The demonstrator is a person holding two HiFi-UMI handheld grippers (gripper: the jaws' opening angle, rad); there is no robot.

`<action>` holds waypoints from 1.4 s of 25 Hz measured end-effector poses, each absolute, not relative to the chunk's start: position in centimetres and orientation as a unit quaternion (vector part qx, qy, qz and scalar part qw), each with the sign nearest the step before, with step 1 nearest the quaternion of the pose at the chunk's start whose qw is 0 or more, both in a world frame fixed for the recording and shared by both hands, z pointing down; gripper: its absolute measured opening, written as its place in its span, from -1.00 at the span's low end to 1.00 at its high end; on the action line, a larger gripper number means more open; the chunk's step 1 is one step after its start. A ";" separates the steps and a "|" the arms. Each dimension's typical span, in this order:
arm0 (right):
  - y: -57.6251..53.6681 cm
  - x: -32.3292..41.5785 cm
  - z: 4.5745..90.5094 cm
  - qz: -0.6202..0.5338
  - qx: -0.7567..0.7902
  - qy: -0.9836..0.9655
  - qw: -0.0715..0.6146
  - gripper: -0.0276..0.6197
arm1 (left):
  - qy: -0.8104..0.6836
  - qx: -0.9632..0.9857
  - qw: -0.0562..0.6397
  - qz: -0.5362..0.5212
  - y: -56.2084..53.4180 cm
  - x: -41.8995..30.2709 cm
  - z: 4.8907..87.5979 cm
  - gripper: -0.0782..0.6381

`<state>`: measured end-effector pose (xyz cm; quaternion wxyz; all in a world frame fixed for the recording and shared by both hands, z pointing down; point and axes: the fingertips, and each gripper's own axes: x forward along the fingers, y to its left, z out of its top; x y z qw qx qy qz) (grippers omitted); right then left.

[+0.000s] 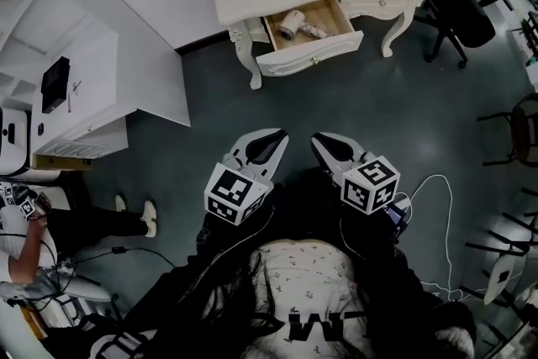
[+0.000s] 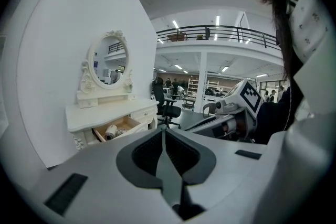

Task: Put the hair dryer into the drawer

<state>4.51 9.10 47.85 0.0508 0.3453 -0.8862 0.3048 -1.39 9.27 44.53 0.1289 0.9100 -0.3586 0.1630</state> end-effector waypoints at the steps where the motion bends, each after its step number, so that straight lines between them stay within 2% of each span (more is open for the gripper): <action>1: 9.6 4.0 47.9 0.305 0.347 -0.885 0.052 -0.84 | -0.357 0.911 0.130 0.162 9.7 -1.9 44.6 -0.78; 21: 15.2 -2.3 48.5 0.293 0.358 -0.883 0.075 -0.88 | -0.331 0.926 0.118 0.141 14.6 -7.5 44.7 -0.78; 35: 15.6 -5.6 48.7 0.276 0.330 -0.897 0.101 -0.88 | -0.372 0.912 0.120 0.125 14.4 -11.8 44.9 -0.78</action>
